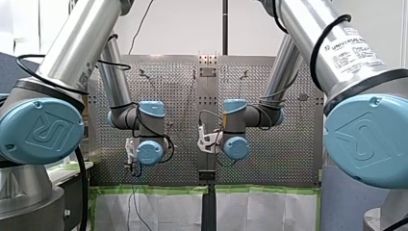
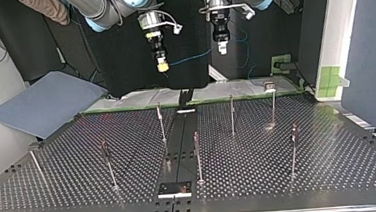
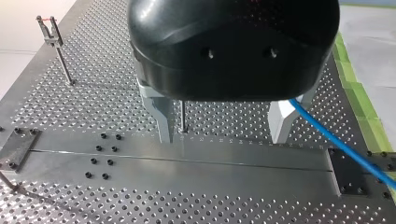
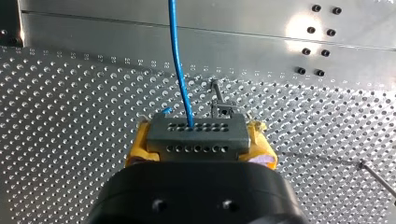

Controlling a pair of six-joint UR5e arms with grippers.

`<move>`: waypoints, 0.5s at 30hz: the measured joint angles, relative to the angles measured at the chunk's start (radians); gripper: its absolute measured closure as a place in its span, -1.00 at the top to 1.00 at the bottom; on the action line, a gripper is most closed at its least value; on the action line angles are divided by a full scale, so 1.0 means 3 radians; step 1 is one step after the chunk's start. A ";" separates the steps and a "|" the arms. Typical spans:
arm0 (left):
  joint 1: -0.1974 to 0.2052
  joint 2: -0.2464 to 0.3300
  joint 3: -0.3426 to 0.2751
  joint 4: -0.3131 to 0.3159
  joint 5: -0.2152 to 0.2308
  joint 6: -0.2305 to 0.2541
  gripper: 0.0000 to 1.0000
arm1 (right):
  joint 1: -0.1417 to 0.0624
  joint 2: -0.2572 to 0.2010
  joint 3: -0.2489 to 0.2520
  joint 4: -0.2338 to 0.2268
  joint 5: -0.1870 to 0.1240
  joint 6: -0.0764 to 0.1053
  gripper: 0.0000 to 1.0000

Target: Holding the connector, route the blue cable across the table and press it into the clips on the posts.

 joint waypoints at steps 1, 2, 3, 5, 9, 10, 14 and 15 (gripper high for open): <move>0.0000 0.0000 0.0000 0.0000 0.0000 0.0000 1.00 | 0.0000 0.0000 0.0000 0.0000 0.0000 0.0000 -1.00; 0.0000 0.0000 0.0000 0.0000 0.0000 0.0000 1.00 | 0.0000 0.0000 0.0000 0.0000 0.0000 0.0000 -1.00; 0.0000 0.0000 0.0000 0.0000 0.0000 0.0000 1.00 | 0.0000 0.0000 0.0000 0.0000 0.0000 0.0000 -1.00; 0.0000 0.0000 0.0000 0.0000 0.0000 0.0000 0.62 | 0.0000 0.0000 0.0000 0.0000 0.0000 0.0000 -1.00; 0.0000 0.0000 0.0000 0.0000 0.0000 0.0000 -1.00 | 0.0000 0.0000 0.0000 0.0000 0.0000 0.0000 -1.00; 0.0000 0.0000 0.0000 0.0000 0.0000 0.0000 -1.00 | 0.0000 0.0000 0.0000 0.0000 0.0000 0.0000 -1.00; 0.0000 0.0000 0.0000 0.0000 0.0000 0.0000 -1.00 | 0.0000 0.0000 0.0000 0.0000 0.0000 0.0000 -1.00; 0.0000 0.0000 0.0000 0.0000 0.0000 0.0000 -1.00 | 0.0000 0.0000 0.0000 0.0000 0.0000 0.0000 -1.00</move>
